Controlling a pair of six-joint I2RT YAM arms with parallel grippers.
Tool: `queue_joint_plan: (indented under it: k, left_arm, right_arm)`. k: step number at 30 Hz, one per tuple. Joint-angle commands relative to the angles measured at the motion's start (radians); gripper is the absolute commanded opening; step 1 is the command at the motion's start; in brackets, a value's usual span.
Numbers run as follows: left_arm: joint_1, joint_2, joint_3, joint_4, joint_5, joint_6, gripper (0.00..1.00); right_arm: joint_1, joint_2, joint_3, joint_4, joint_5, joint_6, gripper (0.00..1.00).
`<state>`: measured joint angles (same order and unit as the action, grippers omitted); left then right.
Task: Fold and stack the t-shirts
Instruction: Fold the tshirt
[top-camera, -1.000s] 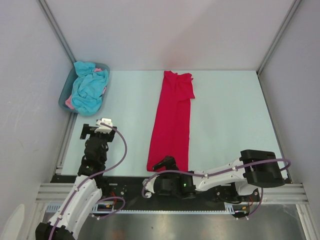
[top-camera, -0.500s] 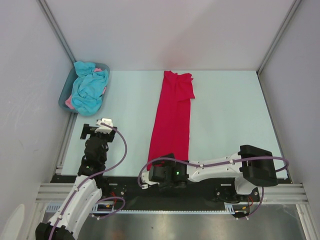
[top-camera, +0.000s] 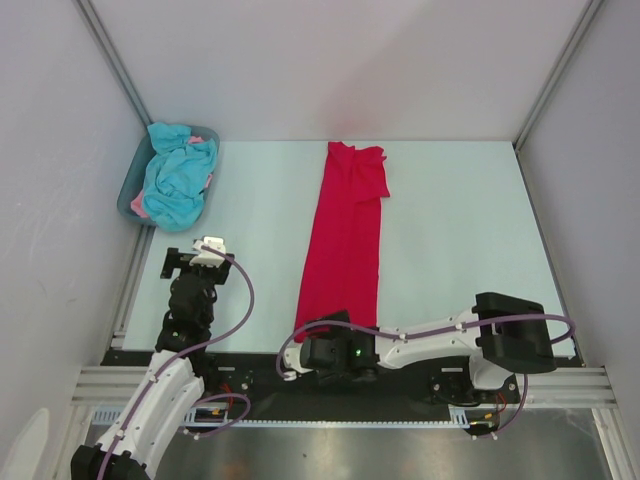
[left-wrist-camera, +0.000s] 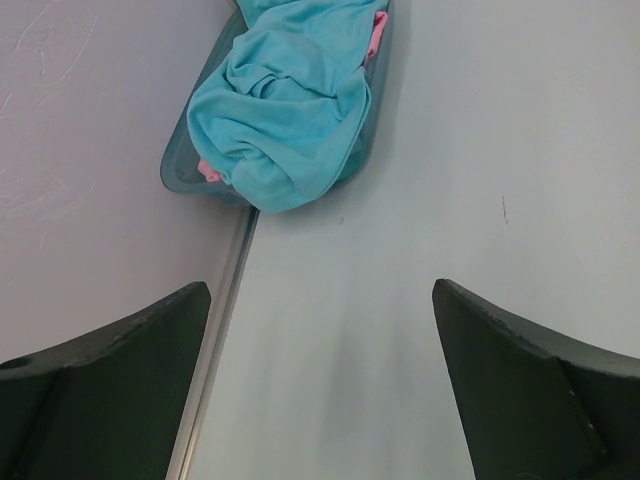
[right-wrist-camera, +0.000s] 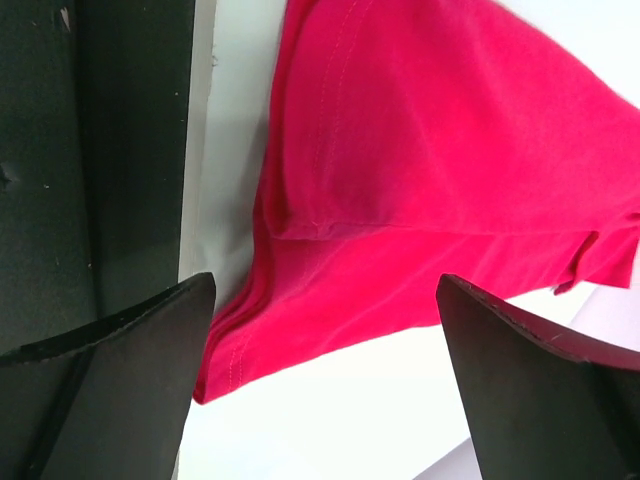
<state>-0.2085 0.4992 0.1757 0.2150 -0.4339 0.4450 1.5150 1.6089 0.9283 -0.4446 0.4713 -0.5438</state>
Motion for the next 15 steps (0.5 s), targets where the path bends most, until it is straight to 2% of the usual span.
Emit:
queue_joint_plan:
  k: [1,8,15]
  left_arm:
    - [0.011,-0.007,0.004,0.007,0.014,-0.019,1.0]
    - [0.011,-0.004,0.011,0.0,0.018,-0.02,1.0]
    - [0.011,-0.005,0.008,0.003,0.018,-0.017,1.0]
  right_arm:
    - [0.019,0.013,-0.039,0.113,0.073,-0.014,1.0]
    - [0.031,0.034,-0.092,0.225,0.122,-0.056,1.0]
    - [0.03,0.042,-0.095,0.25,0.136,-0.085,1.0]
